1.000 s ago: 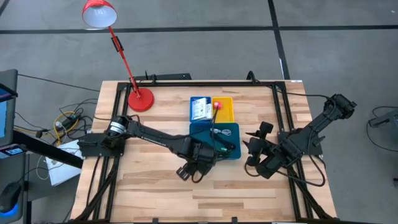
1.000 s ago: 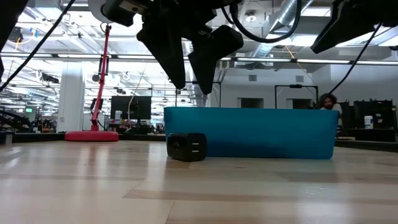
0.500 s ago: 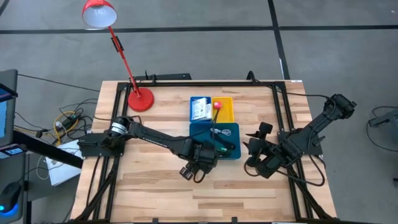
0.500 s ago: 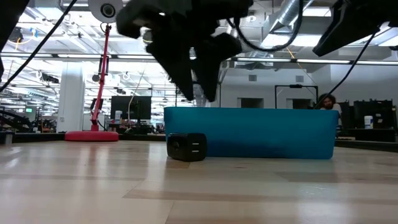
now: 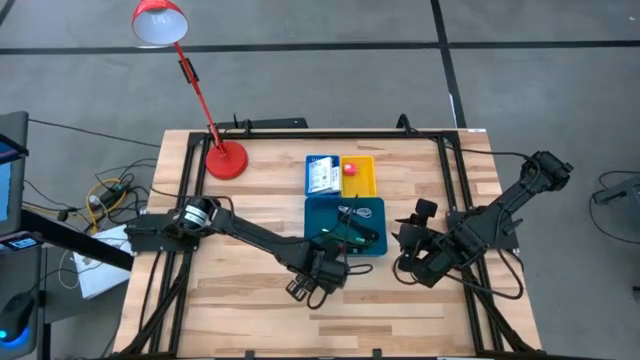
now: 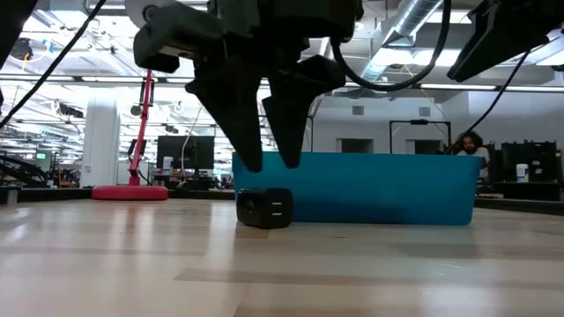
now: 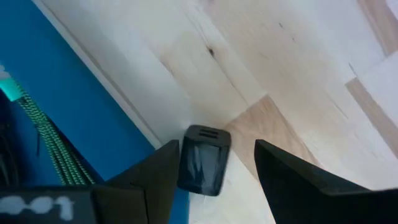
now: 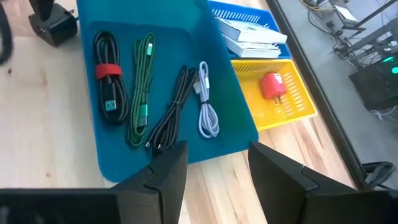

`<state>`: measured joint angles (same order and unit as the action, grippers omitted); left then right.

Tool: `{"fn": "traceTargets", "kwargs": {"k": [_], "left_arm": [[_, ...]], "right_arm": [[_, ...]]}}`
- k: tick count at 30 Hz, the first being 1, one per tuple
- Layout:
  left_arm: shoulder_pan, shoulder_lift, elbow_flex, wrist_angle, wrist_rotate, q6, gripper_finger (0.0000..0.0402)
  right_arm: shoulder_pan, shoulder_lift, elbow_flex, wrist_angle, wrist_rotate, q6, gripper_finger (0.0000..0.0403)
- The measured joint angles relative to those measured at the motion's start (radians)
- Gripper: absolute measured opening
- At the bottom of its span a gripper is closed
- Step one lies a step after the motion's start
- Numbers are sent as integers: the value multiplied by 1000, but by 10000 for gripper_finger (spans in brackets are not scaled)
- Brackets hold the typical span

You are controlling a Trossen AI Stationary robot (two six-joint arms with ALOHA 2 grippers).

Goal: Pick and place items into bin
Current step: Put the black charger adapter into the yellow basket

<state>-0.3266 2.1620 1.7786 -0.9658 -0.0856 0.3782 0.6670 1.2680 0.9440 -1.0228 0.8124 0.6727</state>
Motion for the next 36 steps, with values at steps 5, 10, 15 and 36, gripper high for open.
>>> {"fn": "traceTargets", "kwargs": {"k": [5, 10, 15, 36], "left_arm": [[2, 0, 0, -16, 1, 3, 199], [6, 0, 0, -38, 1, 3, 199], [6, 0, 0, -35, -14, 5, 198], [6, 55, -4, -30, -6, 4, 198]], "right_arm": [[0, 0, 0, 10, -4, 0, 166], [0, 0, 0, 14, -30, 0, 164], [7, 0, 0, 15, -29, 0, 164], [7, 1, 0, 25, -30, 0, 164]]}}
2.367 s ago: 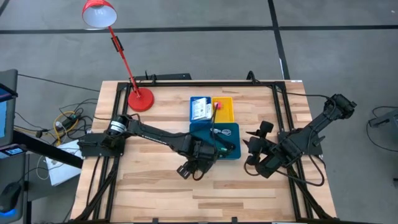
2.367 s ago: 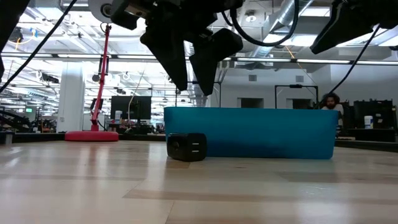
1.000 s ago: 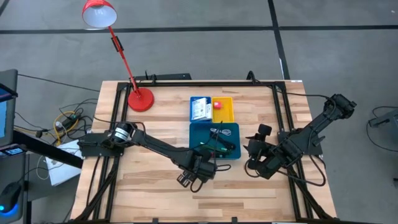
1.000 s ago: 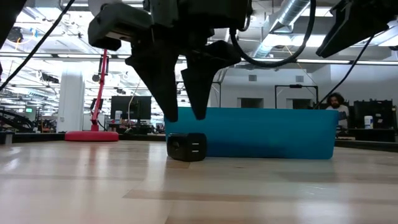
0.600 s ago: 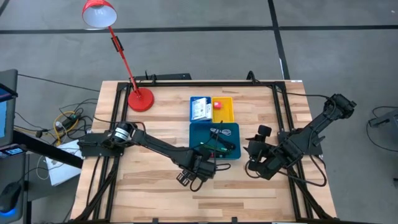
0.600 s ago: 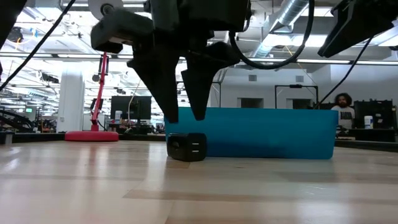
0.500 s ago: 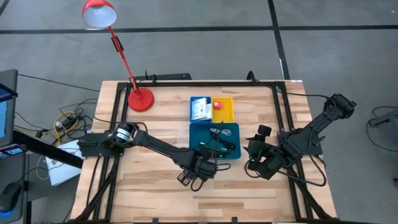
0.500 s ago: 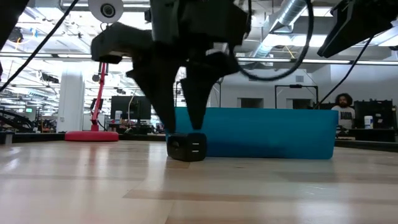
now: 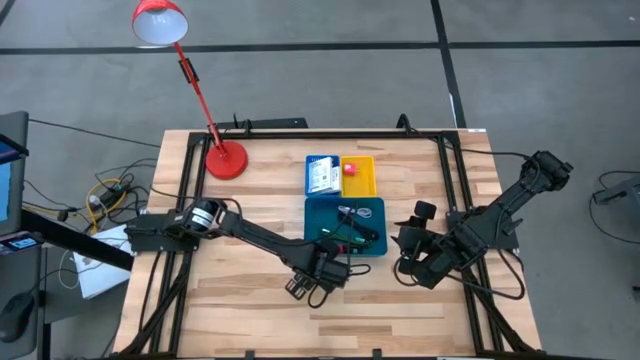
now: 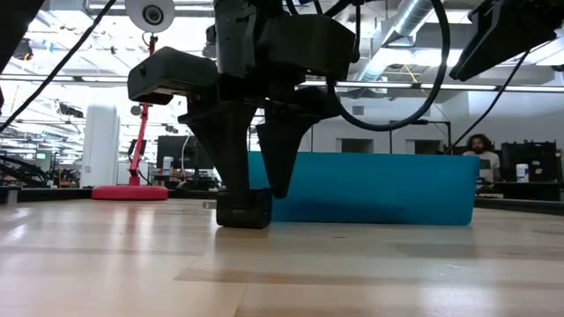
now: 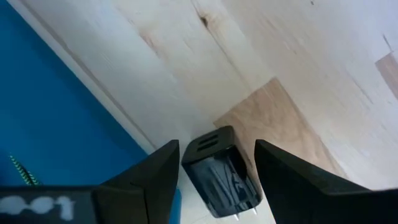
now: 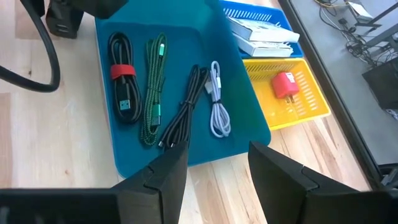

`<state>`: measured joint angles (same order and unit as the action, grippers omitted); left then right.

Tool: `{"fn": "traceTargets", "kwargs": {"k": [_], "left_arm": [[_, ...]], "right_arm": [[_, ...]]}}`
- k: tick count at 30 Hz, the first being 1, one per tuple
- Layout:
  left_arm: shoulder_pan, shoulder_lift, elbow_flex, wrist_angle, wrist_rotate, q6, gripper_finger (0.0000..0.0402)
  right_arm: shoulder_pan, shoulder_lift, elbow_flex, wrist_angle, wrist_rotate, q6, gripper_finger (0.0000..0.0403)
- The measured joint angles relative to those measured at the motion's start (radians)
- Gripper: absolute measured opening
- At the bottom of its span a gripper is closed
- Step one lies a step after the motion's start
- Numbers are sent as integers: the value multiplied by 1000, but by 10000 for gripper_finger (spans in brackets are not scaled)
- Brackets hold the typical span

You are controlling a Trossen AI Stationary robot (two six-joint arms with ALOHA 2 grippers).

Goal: Pick and place items into bin
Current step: Put the black charger adapter into the yellow basket

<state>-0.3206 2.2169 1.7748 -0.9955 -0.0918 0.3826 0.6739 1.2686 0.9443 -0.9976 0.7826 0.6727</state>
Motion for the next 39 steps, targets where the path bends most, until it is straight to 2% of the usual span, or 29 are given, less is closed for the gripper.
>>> {"fn": "traceTargets", "kwargs": {"k": [9, 20, 39], "left_arm": [[0, 0, 0, -31, 2, -81, 198], [-6, 11, 0, -45, 77, -159, 198], [-28, 11, 0, -76, 86, -247, 198]], "right_arm": [[0, 0, 0, 1, 0, 0, 166], [0, 0, 0, 8, 0, -1, 166], [0, 0, 0, 19, -23, -1, 166]]}}
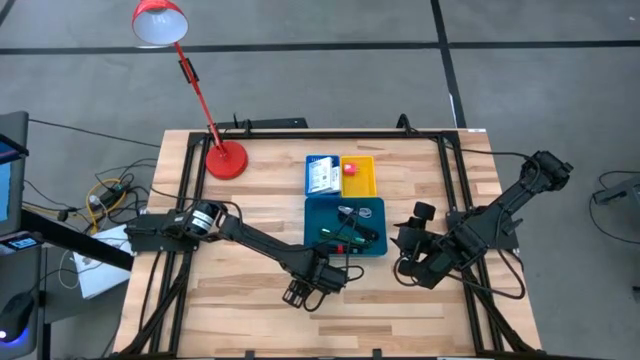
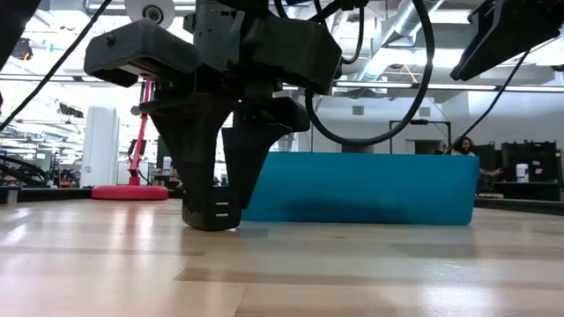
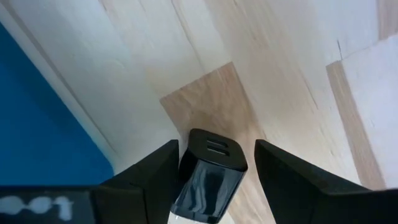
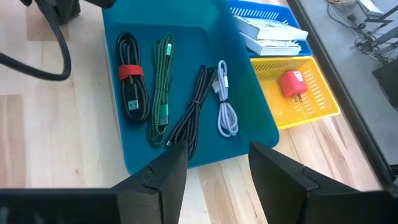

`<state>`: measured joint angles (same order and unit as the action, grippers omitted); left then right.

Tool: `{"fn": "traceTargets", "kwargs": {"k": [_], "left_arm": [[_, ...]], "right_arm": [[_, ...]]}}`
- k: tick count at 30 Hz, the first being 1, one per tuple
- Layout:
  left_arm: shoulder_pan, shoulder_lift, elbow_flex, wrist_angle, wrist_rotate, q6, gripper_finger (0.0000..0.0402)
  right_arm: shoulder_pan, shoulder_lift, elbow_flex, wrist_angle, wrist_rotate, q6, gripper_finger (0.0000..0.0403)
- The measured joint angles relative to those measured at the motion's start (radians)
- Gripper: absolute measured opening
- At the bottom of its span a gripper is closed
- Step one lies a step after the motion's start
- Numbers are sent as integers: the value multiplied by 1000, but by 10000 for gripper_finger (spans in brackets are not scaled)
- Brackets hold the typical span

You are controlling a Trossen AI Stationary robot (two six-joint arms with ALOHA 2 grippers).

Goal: Pick and place items into bin
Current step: Put the black charger adapter into the yellow basket

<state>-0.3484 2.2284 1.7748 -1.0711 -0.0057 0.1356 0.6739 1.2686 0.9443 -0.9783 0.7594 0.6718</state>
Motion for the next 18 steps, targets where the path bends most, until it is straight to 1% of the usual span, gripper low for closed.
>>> {"fn": "traceTargets", "kwargs": {"k": [12, 18], "left_arm": [[0, 0, 0, -44, -1, 84, 198], [0, 0, 0, -62, -1, 95, 198]], "right_arm": [[0, 0, 0, 19, -4, 0, 166], [0, 0, 0, 30, -4, 0, 165]]}}
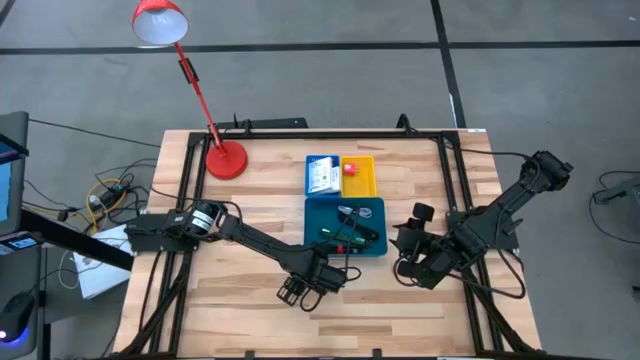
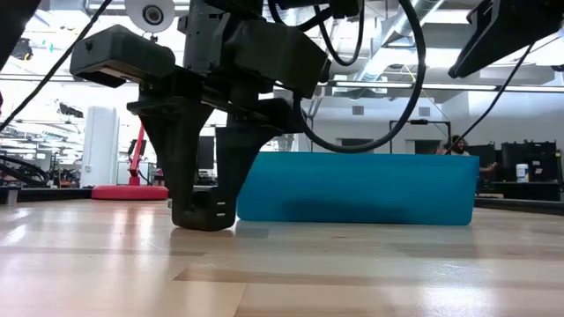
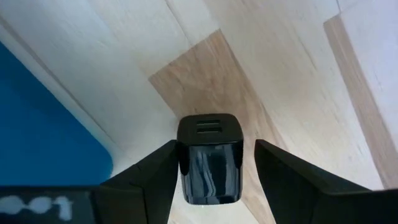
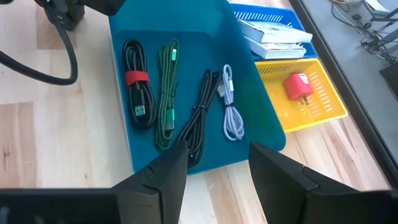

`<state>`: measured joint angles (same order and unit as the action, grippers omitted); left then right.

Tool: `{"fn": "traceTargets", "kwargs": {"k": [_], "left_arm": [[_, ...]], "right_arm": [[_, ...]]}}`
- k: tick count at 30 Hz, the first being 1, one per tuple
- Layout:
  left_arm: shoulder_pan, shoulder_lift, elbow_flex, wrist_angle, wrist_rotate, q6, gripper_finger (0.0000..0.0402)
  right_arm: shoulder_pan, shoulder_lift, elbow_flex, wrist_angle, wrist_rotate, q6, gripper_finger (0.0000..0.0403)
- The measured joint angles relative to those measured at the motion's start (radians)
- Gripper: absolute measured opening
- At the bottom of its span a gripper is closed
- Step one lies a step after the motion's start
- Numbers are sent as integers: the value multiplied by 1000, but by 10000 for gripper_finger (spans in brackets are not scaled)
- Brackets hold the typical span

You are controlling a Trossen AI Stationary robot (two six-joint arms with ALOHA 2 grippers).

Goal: Pick and place items into bin
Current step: Put the black charger adapter into the yellow basket

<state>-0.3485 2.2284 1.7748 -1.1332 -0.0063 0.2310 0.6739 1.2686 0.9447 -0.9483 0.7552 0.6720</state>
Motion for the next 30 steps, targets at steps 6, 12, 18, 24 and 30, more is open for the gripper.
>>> {"fn": "traceTargets", "kwargs": {"k": [6, 12, 18, 24, 30], "left_arm": [[2, -1, -55, 31, 33, -1, 198], [19, -10, -98, 79, 90, -5, 181], [19, -9, -100, 78, 90, -3, 130], [15, -9, -100, 78, 91, -3, 130], [-8, -12, -70, 29, 43, -10, 130]], "right_arm": [[0, 0, 0, 12, -1, 0, 164], [0, 0, 0, 14, -1, 0, 165], [-2, 0, 0, 18, 0, 0, 165], [-2, 0, 0, 22, 0, 0, 164], [-2, 0, 0, 21, 0, 0, 164]]}}
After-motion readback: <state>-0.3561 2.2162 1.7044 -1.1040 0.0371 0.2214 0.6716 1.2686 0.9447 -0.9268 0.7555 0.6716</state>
